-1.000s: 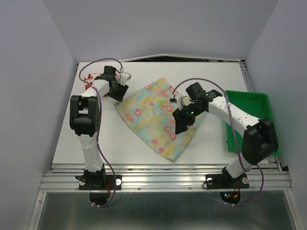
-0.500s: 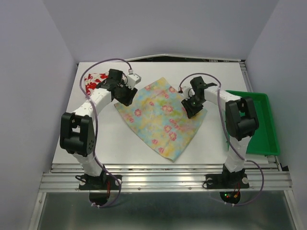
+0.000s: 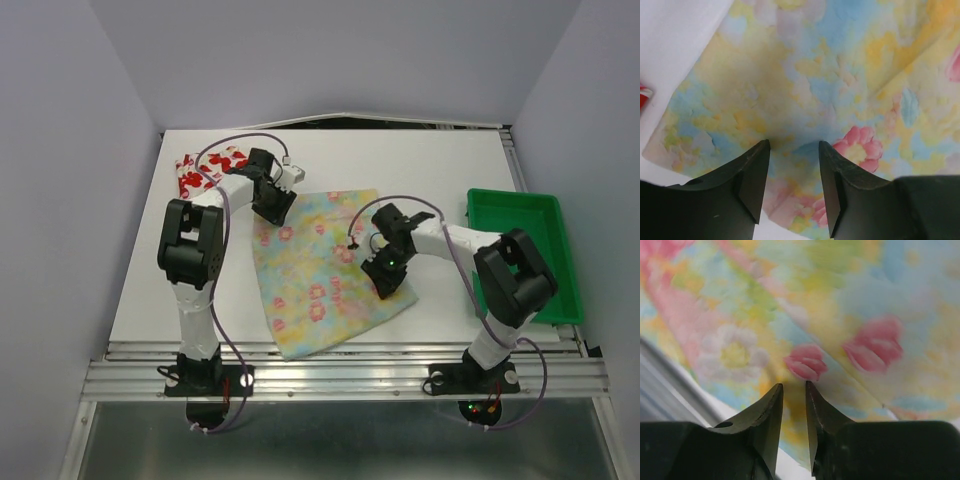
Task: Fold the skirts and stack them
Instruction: Flatten the skirt out
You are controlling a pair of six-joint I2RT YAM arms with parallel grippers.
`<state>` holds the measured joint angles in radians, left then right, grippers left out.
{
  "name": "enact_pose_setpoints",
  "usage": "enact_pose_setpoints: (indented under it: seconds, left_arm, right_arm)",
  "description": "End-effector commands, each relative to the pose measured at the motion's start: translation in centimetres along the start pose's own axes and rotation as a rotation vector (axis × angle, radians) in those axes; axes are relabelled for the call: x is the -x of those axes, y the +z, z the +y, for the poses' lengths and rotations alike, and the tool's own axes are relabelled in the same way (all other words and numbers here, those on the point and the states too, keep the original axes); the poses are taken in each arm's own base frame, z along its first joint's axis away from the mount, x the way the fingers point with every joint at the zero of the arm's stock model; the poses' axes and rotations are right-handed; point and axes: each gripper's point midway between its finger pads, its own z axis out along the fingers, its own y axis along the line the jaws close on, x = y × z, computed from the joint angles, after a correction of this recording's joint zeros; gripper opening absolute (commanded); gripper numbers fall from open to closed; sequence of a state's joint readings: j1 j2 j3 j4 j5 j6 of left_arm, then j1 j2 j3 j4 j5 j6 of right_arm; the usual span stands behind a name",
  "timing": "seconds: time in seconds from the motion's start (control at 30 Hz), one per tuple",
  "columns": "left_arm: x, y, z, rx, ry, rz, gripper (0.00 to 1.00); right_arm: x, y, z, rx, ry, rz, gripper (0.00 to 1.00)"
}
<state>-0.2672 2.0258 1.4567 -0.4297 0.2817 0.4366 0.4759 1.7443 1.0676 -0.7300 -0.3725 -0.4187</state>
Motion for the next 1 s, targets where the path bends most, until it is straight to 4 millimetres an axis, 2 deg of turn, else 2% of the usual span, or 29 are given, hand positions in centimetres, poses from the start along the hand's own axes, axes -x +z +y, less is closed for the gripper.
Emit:
enact_pose_setpoints:
  seconds: [0.0,0.2,0.27,0.33,0.37,0.4,0.43,0.47,0.5,0.53,0.57,0.6,0.67,0.7,0.77,0.8,0.9,0.97]
  left_arm:
    - [1.4,0.3,-0.5,-0.017,0.039,-0.001,0.53]
    - [1.6,0.0,-2.0,-0.072,0.099,-0.007,0.53]
    - [2.2,-0.6,-2.2,-0.091,0.111,-0.03,0.54]
    - [3.7,-2.3,-2.2,-0.094,0.126,-0.083,0.56]
    - [4.4,-3.0,-2.4,-0.115,0.138,-0.11,0.56]
    - [5.7,-4.8,-2.0,-0.111,0.153,-0.145,0.57]
    - [6.3,-5.6,-1.7,-0.118,0.201,-0.161,0.58]
    - [7.2,-7.1,-1.4,-0.131,0.221,-0.173,0.64]
    - [7.8,-7.7,-1.3,-0.135,0.254,-0.179,0.65]
    - [8.1,-8.3,-0.6,-0.135,0.3,-0.183,0.67]
    - [7.8,-8.7,-0.4,-0.147,0.313,-0.163,0.67]
    - [9.1,-9.1,0.4,-0.132,0.341,-0.186,0.68]
    - [9.7,-9.2,1.6,-0.112,0.36,-0.189,0.68]
    - [9.6,-9.0,1.9,-0.118,0.392,-0.176,0.67]
    - [10.7,-7.9,2.9,-0.118,0.428,-0.178,0.67]
    - [10.7,-7.9,2.9,-0.122,0.426,-0.178,0.67]
    - [10.9,-5.6,3.3,-0.144,0.425,-0.186,0.65]
    - [10.8,-4.7,3.4,-0.149,0.42,-0.196,0.64]
  right_arm:
    - [-1.9,1.6,8.6,0.236,-0.058,0.096,0.32]
    - [1.9,-1.0,12.1,0.405,-0.083,-0.006,0.47]
    - [3.3,-1.6,11.6,0.368,-0.104,-0.033,0.48]
    - [6.0,-3.0,10.2,0.306,-0.143,-0.104,0.48]
    - [7.0,-3.8,9.2,0.275,-0.148,-0.135,0.48]
    - [9.2,-5.7,7.0,0.234,-0.122,-0.214,0.48]
    - [10.3,-6.7,5.6,0.215,-0.106,-0.257,0.49]
    - [11.0,-7.5,2.7,0.196,-0.051,-0.296,0.54]
    - [12.2,-8.5,2.6,0.186,-0.083,-0.33,0.56]
    - [13.7,-9.7,-0.6,0.145,-0.056,-0.376,0.57]
    - [14.3,-10.1,-2.3,0.114,-0.051,-0.388,0.57]
    - [14.6,-10.6,-4.5,0.076,-0.033,-0.402,0.56]
    - [16.3,-10.9,-7.4,0.029,-0.038,-0.416,0.57]
    - [16.8,-10.7,-8.1,0.016,-0.045,-0.414,0.57]
    - [17.7,-10.1,-10.8,-0.038,-0.067,-0.408,0.56]
    - [18.0,-9.7,-11.5,-0.05,-0.064,-0.402,0.55]
    - [18.8,-8.5,-14.0,-0.087,-0.044,-0.396,0.52]
    - [19.4,-7.8,-14.9,-0.103,-0.043,-0.405,0.51]
